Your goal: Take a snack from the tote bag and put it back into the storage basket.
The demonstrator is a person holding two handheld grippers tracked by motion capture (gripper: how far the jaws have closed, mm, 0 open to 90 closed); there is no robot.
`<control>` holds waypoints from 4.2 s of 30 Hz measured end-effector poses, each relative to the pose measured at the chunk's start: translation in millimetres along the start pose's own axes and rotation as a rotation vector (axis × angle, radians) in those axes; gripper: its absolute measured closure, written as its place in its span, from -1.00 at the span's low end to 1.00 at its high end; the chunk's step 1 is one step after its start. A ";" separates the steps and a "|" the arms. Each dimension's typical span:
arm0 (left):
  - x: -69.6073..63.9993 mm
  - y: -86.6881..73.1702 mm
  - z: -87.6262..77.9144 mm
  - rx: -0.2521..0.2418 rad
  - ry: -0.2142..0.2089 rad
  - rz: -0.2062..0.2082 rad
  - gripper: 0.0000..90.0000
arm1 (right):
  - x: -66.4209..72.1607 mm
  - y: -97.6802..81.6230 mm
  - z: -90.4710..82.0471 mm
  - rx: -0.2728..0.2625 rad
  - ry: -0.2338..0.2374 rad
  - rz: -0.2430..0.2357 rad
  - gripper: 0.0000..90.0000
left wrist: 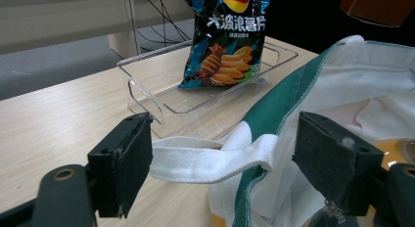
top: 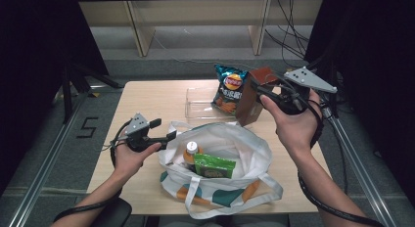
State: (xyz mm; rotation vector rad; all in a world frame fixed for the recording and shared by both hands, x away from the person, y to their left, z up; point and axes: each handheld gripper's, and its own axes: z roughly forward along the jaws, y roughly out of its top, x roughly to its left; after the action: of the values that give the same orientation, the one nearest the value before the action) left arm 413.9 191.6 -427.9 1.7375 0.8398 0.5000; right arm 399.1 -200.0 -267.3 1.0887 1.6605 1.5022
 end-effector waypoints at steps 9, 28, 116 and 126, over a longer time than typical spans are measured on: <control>0.6 -0.1 -0.1 0.002 0.000 0.001 -0.53 | -5.9 0.3 10.7 -0.002 -0.021 -0.001 -0.12; 0.8 0.2 -0.6 -0.001 -0.001 -0.001 -0.53 | -7.8 -0.1 31.7 0.009 -0.047 0.013 -0.12; 1.3 -0.2 -0.6 -0.004 -0.005 -0.007 -0.52 | -33.9 -31.1 110.8 0.091 -0.214 0.030 -0.12; 1.0 -0.1 -0.5 -0.004 -0.005 -0.006 -0.52 | -36.2 -36.3 116.6 0.098 -0.232 0.052 -0.12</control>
State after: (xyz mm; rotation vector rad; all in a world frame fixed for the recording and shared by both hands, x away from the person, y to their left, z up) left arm 414.1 192.7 -427.9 1.7311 0.8395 0.4924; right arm 512.1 -179.1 -322.2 1.3145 1.5683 1.2821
